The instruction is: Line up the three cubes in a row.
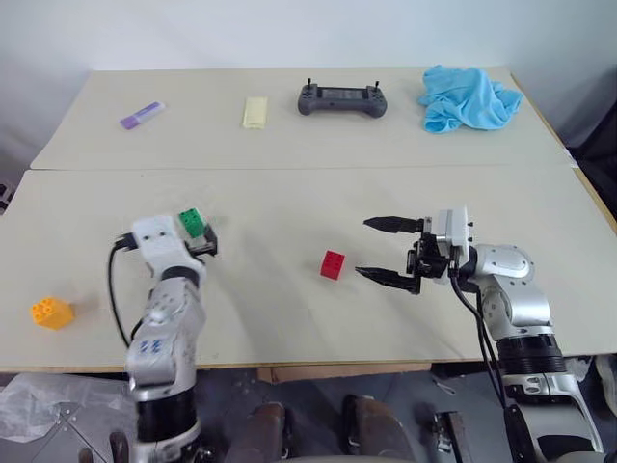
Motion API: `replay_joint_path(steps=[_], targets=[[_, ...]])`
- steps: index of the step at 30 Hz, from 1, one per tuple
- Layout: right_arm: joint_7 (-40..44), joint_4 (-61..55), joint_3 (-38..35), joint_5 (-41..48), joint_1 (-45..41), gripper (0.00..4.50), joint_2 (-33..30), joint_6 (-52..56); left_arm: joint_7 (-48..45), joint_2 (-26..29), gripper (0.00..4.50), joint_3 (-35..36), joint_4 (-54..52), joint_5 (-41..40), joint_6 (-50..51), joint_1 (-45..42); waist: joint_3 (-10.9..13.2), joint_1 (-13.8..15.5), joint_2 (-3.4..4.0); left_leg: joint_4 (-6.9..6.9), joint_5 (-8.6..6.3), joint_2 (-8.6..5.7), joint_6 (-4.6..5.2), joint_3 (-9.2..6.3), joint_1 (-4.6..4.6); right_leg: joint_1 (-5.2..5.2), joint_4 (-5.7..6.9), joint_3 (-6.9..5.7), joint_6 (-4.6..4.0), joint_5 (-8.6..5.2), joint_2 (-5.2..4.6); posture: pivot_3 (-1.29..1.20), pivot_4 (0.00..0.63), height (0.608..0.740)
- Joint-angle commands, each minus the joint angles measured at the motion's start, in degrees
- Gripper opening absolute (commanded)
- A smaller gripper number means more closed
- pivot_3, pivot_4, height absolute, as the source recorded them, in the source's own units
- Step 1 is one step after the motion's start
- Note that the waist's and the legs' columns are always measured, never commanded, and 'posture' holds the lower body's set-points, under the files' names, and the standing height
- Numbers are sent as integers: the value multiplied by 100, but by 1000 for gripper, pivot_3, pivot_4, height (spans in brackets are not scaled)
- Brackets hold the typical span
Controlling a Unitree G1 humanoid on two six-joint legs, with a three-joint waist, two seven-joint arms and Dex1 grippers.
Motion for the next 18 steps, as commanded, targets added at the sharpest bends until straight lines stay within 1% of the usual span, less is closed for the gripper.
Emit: replay_joint_path(steps=[1,7,12,15,18], targets=[[-105,-313,-50,168,-15,4475,-24,105,-16,-10,4500,-73,199,205,-314,-235,1,15,-1,0,0,1,0,0,0,-1,0,0,0,0,0,0,150,740],[-173,-437,-34,171,89,4475,-23,179,60,14,4500,-69,656,525,-783,-498,0,54,-1,2,4,1,-7,1,-3,-2,1,-7,1,1,0,0,150,740],[-249,-529,-4,169,199,4475,-6,189,-1,-40,4500,76,938,465,-1020,-596,1,55,-2,2,5,0,-6,0,-3,-2,1,-9,2,1,-1,0,150,740],[-282,-499,9,162,201,4500,22,167,-130,17,3854,204,1203,360,-1283,-768,1,59,-3,2,5,1,-6,1,-3,-2,1,-14,2,1,-1,0,150,740],[-284,-480,44,142,226,4500,38,118,-283,70,2933,244,1401,307,-1409,-904,1,55,-3,3,6,0,-6,1,-3,-1,2,-33,2,1,-1,0,150,740]])
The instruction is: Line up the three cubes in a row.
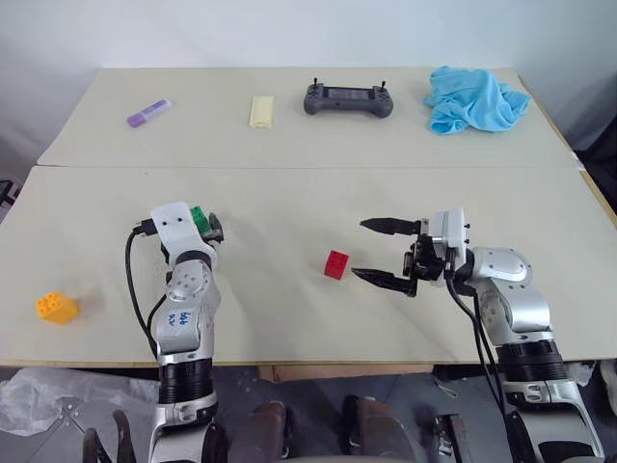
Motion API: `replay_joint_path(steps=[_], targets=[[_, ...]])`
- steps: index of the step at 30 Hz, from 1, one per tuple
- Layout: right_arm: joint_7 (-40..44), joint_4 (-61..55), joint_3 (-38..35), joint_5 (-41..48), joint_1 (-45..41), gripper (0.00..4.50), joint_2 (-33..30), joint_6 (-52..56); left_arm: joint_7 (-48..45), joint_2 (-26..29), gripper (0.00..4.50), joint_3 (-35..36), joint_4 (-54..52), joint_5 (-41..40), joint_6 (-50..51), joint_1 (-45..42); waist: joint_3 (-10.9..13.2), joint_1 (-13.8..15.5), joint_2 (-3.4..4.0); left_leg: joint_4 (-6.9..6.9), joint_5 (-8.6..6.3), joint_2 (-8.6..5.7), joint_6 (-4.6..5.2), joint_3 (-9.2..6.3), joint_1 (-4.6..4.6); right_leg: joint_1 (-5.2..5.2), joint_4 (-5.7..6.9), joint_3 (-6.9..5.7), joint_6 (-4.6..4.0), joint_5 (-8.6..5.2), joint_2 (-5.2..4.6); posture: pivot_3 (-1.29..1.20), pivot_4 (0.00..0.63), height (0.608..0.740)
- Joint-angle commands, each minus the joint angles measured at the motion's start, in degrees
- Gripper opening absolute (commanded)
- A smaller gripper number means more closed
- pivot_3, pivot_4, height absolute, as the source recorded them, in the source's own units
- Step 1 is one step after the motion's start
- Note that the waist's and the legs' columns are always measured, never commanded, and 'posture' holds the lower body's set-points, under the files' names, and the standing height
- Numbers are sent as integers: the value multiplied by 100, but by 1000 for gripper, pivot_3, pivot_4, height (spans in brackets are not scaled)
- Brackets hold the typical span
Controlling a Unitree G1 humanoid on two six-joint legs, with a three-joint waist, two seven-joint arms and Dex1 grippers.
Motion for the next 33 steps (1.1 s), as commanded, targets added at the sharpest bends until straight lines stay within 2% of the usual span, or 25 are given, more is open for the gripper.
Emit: replay_joint_path(steps=[1,5,9,11,14,17,18,20,23,26,30,33], targets=[[-16,-179,9,90,34,4500,32,-78,-205,104,2575,51,72,-70,-242,-169,0,-4,0,0,0,0,0,0,0,0,0,-9,0,0,0,0,150,740],[-23,-191,20,110,63,4500,0,-77,-342,157,1497,52,55,-60,-220,-169,0,-2,0,0,0,0,0,-1,0,0,0,-20,0,0,-1,0,150,740],[-59,-194,-93,92,117,4500,-102,-130,-1115,372,1481,166,-429,-536,-297,146,0,-9,0,0,0,0,1,-1,0,0,0,-20,0,0,-2,0,150,740],[-97,-207,-179,80,155,4500,-187,-161,-1952,720,1481,179,-715,-925,-417,390,0,-18,0,-1,0,1,1,-1,0,-1,0,-18,0,0,-3,0,150,740],[-174,-278,-331,94,295,4500,-363,-174,-3872,1753,1481,-68,-756,-1378,-778,646,0,-35,1,-2,1,6,-1,-2,-1,-2,-2,-15,-2,-1,-2,0,150,740],[-245,-390,-468,134,440,4500,-518,-126,-5577,2455,1481,-344,-641,-1967,-945,589,0,-17,2,-1,3,6,-4,-7,0,4,-5,-14,-4,-2,-5,0,150,740],[-258,-443,-545,155,521,4500,-593,-98,-6192,2746,1481,-557,-516,-1909,-1234,498,0,-6,2,0,3,3,-4,-8,1,8,-7,-12,-4,-2,-8,0,150,740],[-286,-528,-646,171,642,4500,-697,-50,-7082,3158,1481,-964,-106,-1611,-1915,265,1,4,4,3,2,-3,-4,-23,-1,15,-13,-8,-4,-2,-12,0,150,740],[-313,-614,-666,197,732,4500,-770,-6,-7601,3275,1481,-1231,541,-1499,-2294,-42,0,-22,4,2,3,-8,-2,-29,-4,15,-12,-10,-4,-2,-11,0,150,740],[-353,-911,-810,263,1021,4500,-935,97,-9131,3295,1481,-2120,2221,-1035,-2857,-1109,1,8,6,-1,4,-2,-1,-21,-5,9,-8,-28,-4,-2,1,0,150,740],[-533,-1231,-953,351,1305,4500,-1032,235,-9469,2801,1481,-2341,4117,-668,-3781,-2200,1,-2,4,-1,12,-10,12,-6,-12,3,0,-41,2,1,21,0,150,740],[-652,-1460,-1006,398,1514,4500,-1049,322,-9688,2484,1481,-2353,5016,-542,-4318,-2601,2,-12,1,4,13,-18,23,-5,-36,-14,-2,-42,13,6,14,0,150,740]])
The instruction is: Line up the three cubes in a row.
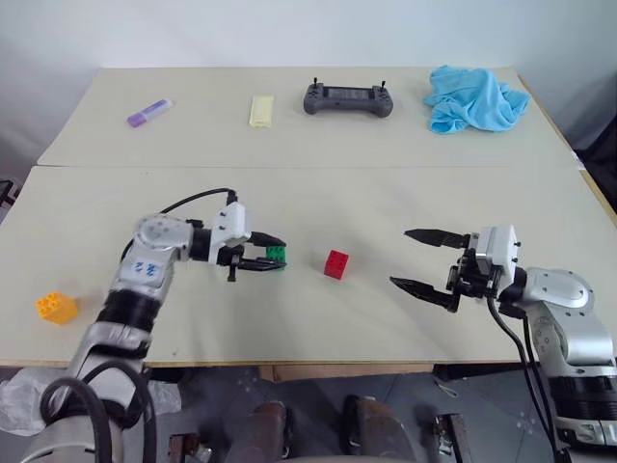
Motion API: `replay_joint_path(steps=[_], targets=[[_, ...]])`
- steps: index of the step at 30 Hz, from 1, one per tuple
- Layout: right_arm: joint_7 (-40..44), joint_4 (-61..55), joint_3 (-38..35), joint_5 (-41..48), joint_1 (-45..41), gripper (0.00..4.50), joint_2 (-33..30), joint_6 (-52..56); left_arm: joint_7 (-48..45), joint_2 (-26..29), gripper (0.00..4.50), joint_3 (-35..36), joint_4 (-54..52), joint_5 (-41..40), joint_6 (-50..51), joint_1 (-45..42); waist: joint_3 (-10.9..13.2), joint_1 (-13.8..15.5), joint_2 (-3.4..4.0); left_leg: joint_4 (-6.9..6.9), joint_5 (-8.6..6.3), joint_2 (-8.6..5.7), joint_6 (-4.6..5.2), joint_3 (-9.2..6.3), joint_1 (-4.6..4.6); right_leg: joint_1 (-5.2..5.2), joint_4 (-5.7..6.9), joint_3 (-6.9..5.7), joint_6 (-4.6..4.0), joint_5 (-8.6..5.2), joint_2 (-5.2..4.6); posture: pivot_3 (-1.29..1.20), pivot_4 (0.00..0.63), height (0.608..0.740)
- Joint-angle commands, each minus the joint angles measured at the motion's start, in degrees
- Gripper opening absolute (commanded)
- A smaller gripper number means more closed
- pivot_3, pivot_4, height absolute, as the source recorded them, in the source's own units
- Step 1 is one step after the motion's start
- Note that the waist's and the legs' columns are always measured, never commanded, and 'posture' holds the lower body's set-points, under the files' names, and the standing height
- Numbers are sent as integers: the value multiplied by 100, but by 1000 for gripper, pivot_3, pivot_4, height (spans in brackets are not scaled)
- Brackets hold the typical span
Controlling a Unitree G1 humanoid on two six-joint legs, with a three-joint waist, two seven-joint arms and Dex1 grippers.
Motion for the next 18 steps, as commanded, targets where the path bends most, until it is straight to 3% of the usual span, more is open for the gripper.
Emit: replay_joint_path(steps=[1,8,18], targets=[[-148,-434,-176,200,192,4500,-73,96,-313,-208,1481,12,840,166,-680,-317,0,-12,-1,0,1,-2,3,1,-9,-8,0,0,2,1,-2,0,150,740],[-332,-695,-176,268,418,4500,-68,172,-997,-395,1481,-15,1619,323,-875,-794,1,1,-2,23,1,-4,10,1,-17,-9,10,-2,9,5,-3,0,150,740],[-422,-797,-114,298,531,4500,-73,241,-1210,-210,1481,168,1684,293,-810,-694,1,-4,-3,39,0,-4,13,-3,-21,-8,19,1,12,6,-5,0,150,740]])
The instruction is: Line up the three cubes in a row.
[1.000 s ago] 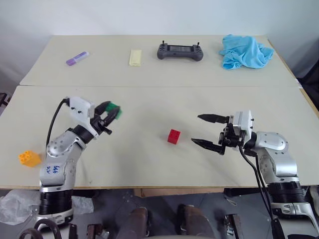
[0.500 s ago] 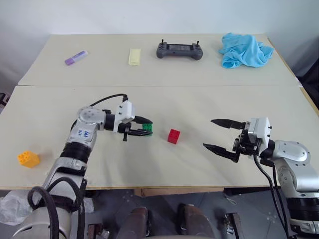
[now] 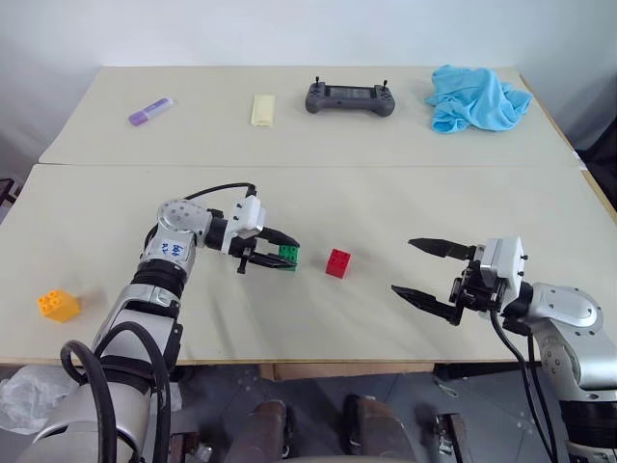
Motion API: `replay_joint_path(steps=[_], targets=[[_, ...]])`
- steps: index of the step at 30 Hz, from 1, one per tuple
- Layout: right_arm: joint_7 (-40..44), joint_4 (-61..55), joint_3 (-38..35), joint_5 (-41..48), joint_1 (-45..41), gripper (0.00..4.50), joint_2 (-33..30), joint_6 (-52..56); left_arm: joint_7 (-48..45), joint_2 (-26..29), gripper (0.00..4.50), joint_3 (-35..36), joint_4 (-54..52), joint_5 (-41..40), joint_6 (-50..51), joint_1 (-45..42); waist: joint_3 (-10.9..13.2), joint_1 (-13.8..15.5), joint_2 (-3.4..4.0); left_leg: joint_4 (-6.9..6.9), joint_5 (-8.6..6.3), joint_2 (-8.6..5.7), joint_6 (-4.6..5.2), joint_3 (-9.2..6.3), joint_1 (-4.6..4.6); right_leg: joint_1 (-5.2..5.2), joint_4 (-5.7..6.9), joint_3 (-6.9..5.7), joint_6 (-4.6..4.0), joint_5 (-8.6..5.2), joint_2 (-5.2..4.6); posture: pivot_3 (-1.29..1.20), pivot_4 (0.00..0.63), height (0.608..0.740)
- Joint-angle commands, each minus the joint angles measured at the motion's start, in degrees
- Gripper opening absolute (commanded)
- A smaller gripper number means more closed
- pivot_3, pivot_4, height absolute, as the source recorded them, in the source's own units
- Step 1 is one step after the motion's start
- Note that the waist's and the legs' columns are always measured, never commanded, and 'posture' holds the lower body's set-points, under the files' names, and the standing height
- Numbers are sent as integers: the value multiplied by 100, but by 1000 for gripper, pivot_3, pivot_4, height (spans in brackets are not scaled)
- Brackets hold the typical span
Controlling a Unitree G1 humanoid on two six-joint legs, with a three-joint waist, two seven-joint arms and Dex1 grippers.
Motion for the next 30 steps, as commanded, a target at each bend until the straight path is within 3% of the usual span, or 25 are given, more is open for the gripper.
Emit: replay_joint_path(steps=[1,5,6,12,17,21,24,27,30], targets=[[-23,-176,-59,101,-28,4500,-45,9,-92,52,1481,84,28,71,-46,102,0,0,0,2,0,0,0,0,0,0,2,0,0,0,0,0,150,740],[7,-136,-17,86,-102,4500,-67,26,-23,-16,1481,89,43,116,201,92,0,0,0,8,0,0,0,0,0,0,8,1,0,0,-1,0,150,740],[21,-127,-11,93,-112,4500,-76,41,-22,-19,2194,91,24,119,245,94,0,-1,0,10,0,0,0,0,0,0,10,2,0,0,-1,0,150,740],[142,-28,42,92,-184,4500,-73,25,262,66,3845,400,-141,-11,52,163,2,10,-3,21,-2,-3,3,-8,-7,0,14,-1,0,0,-5,0,150,740],[245,95,171,90,-364,4500,30,-32,344,356,3845,791,-985,-331,244,528,2,-12,-3,23,-2,-4,3,-14,-8,0,17,4,0,0,-14,0,150,740],[288,250,372,112,-685,4500,209,-53,757,924,3845,1355,-3046,-898,1228,1590,2,-106,-3,20,-3,4,0,-17,-7,-1,14,22,-1,0,-26,0,150,740],[375,293,560,153,-910,4500,352,16,1819,1185,4016,2186,-4864,-1623,2629,2767,2,-157,-2,20,-9,14,-11,-33,-7,-1,16,47,-12,-6,-27,0,150,740],[472,402,854,168,-1314,4500,557,123,3625,784,4491,3841,-6894,-2147,3451,4485,4,-240,1,18,-14,23,-18,-34,-3,0,10,64,-16,-8,-25,0,150,740],[646,509,1036,92,-1523,4500,653,36,4320,440,4491,4457,-7774,-2230,3659,5619,5,-169,-1,12,-16,26,-20,-37,2,1,6,73,-19,-10,-21,0,150,740]])
